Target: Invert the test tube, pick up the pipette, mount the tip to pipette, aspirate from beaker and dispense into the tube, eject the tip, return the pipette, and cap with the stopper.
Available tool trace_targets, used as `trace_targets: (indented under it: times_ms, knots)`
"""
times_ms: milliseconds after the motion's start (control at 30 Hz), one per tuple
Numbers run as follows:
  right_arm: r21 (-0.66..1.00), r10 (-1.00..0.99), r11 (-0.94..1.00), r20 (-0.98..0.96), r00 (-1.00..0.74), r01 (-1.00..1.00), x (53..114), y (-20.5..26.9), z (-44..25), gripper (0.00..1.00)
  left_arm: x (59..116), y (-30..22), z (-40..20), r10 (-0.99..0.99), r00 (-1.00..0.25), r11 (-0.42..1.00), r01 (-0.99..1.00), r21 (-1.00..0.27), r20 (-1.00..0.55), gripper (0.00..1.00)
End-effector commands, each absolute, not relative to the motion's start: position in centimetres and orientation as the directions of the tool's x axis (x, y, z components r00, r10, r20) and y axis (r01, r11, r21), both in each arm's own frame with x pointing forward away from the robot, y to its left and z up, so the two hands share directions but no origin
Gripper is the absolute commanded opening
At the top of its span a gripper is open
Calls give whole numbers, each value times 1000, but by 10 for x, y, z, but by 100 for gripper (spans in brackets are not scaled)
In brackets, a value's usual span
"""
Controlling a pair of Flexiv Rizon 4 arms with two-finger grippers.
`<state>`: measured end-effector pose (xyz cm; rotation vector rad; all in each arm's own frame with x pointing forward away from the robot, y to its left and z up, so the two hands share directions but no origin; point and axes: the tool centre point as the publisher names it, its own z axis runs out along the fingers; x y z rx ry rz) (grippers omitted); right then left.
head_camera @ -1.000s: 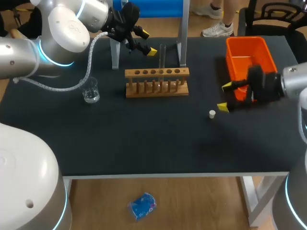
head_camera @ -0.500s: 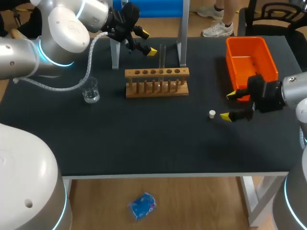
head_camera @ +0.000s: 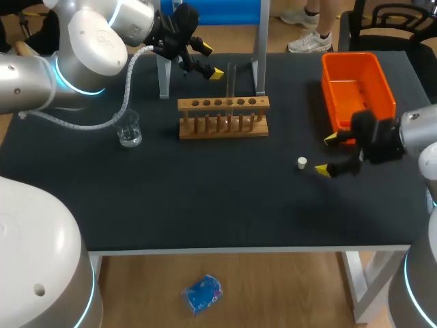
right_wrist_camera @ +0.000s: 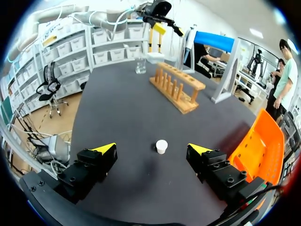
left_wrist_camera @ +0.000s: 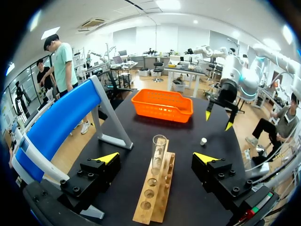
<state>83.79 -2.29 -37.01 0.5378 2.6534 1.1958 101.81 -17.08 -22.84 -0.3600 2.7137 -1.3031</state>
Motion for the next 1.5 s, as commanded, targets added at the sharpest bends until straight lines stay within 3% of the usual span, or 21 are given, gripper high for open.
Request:
trace_targets:
  times_ms: [33,833,900,933,1100,1200,1500]
  knots:
    - [739,423,617,-22,-906,271,838,-16,-382,100,1019,-171,-227,-258,-966,607,-167,-777,7,100]
    - [762,475,571,-4,-880,305,864,3,-415,100,1019,-171,-227,-258,-966,607,-167,-777,7,100]
    - [762,476,570,-2,-879,307,866,4,-416,92,1019,-171,-227,-258,-966,607,-167,-777,7,100]
    - [763,478,567,0,-878,309,867,5,-417,83,1019,-171,-227,-258,-966,607,-167,-777,7,100]
    - [763,484,563,9,-875,319,871,7,-421,67,1019,-171,-227,-258,-966,607,-167,-777,7,100]
    - [763,489,556,20,-872,329,872,8,-423,71,1019,-171,-227,-258,-966,607,-167,-777,7,100]
    - [765,492,548,32,-870,338,876,11,-427,63,1019,-171,-227,-258,-966,607,-167,-777,7,100]
